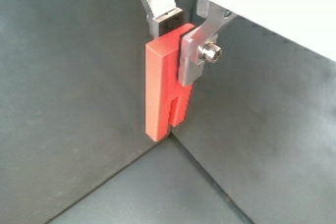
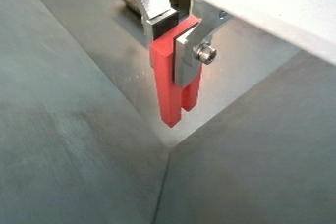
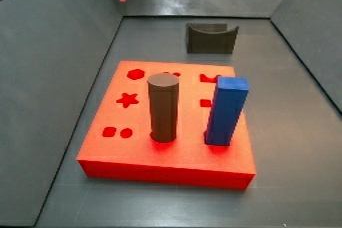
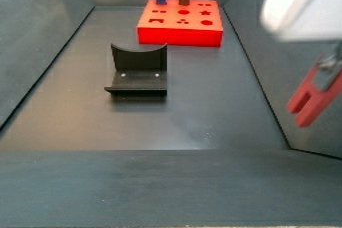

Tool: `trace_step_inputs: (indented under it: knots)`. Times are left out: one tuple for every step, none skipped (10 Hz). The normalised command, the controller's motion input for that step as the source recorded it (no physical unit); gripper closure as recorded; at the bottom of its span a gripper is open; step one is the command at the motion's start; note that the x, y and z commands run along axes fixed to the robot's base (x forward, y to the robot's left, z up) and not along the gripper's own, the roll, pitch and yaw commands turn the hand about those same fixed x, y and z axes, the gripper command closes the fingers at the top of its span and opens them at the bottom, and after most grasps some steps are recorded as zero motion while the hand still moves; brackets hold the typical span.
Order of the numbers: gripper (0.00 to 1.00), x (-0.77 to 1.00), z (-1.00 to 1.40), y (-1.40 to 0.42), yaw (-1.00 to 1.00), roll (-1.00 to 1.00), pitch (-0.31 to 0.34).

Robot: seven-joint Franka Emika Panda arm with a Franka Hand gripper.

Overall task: Pick up the double-square object. Move up. Move to above the board. Insert the double-square object.
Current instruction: Move to above the board.

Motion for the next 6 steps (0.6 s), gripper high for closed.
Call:
trace_step_inputs:
  knots:
    - [1.0,-0.32,1.0,0.07,0.07,-0.13,-0.216]
    - [1.0,-0.31,1.0,0.07,0.02,-0.08,-0.078]
    - [1.0,-0.31,1.0,0.07,0.01,-0.06,-0.027]
    - [1.0,-0.33,1.0,0.07,0.0,-0.02,0.032]
    - [1.0,-0.37,1.0,0.06,0.0,0.0,0.066]
    - [1.0,-0.4,1.0,0.05,0.01,0.02,0.07]
